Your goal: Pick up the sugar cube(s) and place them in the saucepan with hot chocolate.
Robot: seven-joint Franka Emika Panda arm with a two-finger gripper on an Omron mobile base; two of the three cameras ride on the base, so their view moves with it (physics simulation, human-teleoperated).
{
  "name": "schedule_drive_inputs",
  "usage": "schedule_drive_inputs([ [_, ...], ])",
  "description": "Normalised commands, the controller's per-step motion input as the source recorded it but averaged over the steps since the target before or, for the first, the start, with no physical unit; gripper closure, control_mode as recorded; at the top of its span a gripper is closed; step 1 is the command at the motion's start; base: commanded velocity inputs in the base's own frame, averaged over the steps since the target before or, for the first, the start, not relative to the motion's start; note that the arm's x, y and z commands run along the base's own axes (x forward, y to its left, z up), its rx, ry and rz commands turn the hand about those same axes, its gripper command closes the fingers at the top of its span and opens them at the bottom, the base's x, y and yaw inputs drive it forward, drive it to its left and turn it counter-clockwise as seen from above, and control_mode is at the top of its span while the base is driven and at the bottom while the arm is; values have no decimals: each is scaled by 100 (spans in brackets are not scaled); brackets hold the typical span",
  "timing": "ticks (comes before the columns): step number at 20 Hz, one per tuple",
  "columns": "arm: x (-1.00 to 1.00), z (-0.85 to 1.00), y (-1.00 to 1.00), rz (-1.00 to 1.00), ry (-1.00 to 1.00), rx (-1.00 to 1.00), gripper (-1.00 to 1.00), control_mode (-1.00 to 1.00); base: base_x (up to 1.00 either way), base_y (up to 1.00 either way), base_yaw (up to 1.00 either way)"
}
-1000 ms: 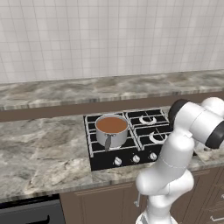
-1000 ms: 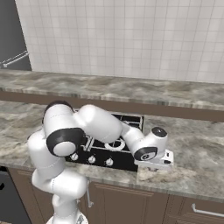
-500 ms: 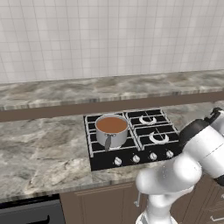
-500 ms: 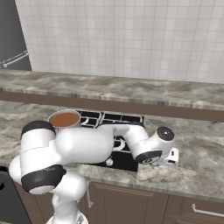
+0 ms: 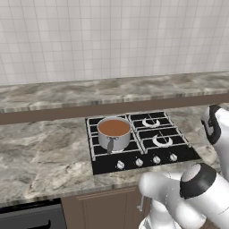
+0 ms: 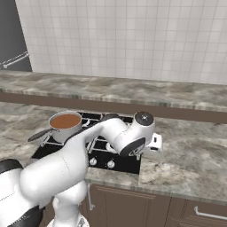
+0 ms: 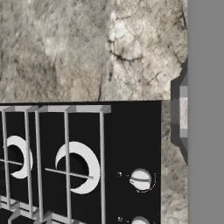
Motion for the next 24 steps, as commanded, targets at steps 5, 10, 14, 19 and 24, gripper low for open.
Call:
schedule_drive_inputs([
  [5,1,63,100,0,0,-10,100,-100,0,0,0],
  [10,3,63,99,0,0,-7,100,-100,0,0,0],
  [14,1,51,92,0,0,-1,100,-100,0,0,0],
  [19,0,37,62,9,-10,0,100,-100,0,0,0],
  [24,6,5,61,21,-4,0,100,-100,0,0,0],
])
